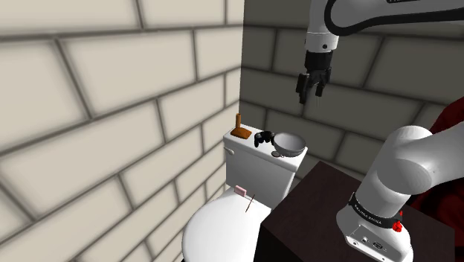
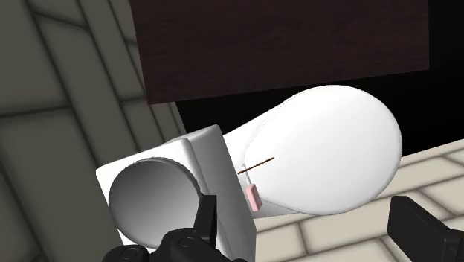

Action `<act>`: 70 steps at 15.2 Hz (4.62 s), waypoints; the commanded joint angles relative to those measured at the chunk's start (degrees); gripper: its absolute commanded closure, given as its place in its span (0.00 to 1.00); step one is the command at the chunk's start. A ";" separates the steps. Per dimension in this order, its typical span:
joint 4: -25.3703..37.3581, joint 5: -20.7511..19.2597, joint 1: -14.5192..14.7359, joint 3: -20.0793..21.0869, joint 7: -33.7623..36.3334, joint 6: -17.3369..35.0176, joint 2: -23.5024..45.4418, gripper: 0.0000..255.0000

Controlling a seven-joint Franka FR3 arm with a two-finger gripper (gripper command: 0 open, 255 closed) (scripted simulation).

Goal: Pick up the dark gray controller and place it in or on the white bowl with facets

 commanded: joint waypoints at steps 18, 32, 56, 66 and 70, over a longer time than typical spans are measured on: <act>2.93 -3.65 0.07 -12.81 -20.74 29.24 31.89 0.00; 22.93 6.40 -2.77 -13.60 -40.01 41.42 65.26 0.00; 43.66 10.14 -7.95 -9.23 -48.02 44.74 89.83 0.00; 43.66 10.14 -7.95 -9.23 -48.02 44.74 89.83 1.00; 48.13 10.97 -12.84 -8.13 -54.32 41.92 91.94 0.00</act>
